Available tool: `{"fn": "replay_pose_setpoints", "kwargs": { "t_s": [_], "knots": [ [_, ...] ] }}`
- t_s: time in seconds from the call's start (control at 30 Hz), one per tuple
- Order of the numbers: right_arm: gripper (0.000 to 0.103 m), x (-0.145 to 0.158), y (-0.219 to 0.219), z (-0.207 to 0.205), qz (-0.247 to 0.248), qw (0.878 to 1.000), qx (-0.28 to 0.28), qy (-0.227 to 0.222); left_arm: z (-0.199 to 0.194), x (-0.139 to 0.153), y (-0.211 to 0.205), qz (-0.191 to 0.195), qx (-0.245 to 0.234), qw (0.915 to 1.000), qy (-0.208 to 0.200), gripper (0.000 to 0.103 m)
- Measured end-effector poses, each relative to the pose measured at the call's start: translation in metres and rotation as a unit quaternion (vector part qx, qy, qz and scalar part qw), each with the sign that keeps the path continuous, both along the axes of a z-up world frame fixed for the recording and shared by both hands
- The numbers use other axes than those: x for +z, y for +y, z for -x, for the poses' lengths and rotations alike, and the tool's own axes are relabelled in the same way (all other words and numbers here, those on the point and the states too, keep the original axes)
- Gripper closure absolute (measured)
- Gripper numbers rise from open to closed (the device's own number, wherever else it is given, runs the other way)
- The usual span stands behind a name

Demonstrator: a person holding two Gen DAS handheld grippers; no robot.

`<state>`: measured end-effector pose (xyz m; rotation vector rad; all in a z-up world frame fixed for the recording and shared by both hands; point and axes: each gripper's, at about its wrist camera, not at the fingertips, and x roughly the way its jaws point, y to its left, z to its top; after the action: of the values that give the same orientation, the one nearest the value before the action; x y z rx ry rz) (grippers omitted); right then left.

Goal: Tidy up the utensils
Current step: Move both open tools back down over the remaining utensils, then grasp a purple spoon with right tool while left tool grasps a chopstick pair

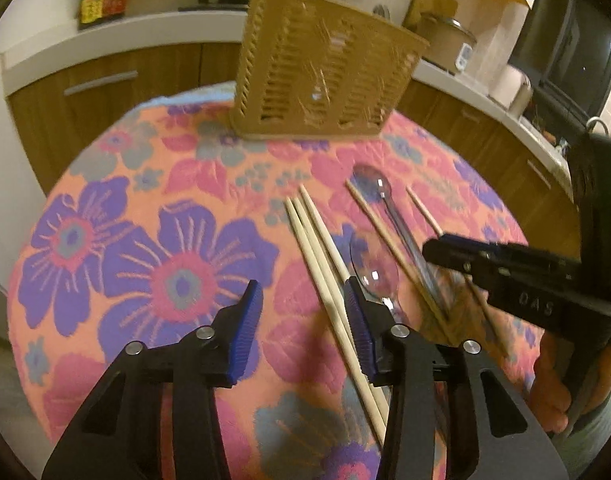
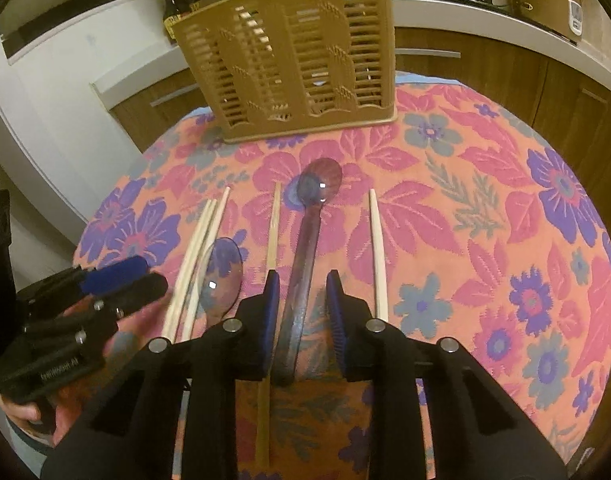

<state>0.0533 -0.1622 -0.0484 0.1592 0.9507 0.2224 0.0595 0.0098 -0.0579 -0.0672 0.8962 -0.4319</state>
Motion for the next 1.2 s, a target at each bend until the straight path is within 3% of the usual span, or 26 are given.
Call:
{"fn": "replay_pose_setpoints", "kwargs": {
  "t_s": [0.33, 0.53, 0.63, 0.93, 1.07, 1.13, 1.2],
  "knots": [
    [0.083, -0.007, 0.008, -0.008, 0.034, 0.999, 0.006, 0.011, 0.001, 0.0, -0.013, -0.034, -0.005, 0.9994, -0.005, 0.061],
    [0.083, -0.007, 0.019, -0.011, 0.07, 0.997, 0.011, 0.016, 0.004, -0.001, -0.024, -0.074, -0.008, 0.9971, -0.015, 0.06],
    [0.092, -0.006, 0.022, -0.009, 0.094, 0.995, 0.01, 0.013, 0.004, -0.001, -0.027, -0.09, -0.01, 0.9958, -0.015, 0.06],
    [0.093, -0.007, 0.003, 0.004, 0.05, 0.998, 0.01, 0.037, 0.0, 0.0, -0.034, -0.118, -0.004, 0.993, -0.001, 0.059],
    [0.093, -0.007, -0.005, 0.014, 0.035, 0.998, 0.012, 0.047, 0.002, 0.0, -0.042, -0.152, -0.002, 0.9884, -0.009, 0.07],
    [0.093, -0.006, -0.007, 0.02, 0.035, 0.998, 0.014, 0.05, 0.005, 0.0, -0.044, -0.159, -0.009, 0.9871, -0.012, 0.086],
    [0.093, -0.006, -0.008, 0.025, 0.034, 0.998, 0.014, 0.053, 0.006, 0.001, -0.044, -0.167, -0.003, 0.9859, -0.015, 0.091]
  ]
}}
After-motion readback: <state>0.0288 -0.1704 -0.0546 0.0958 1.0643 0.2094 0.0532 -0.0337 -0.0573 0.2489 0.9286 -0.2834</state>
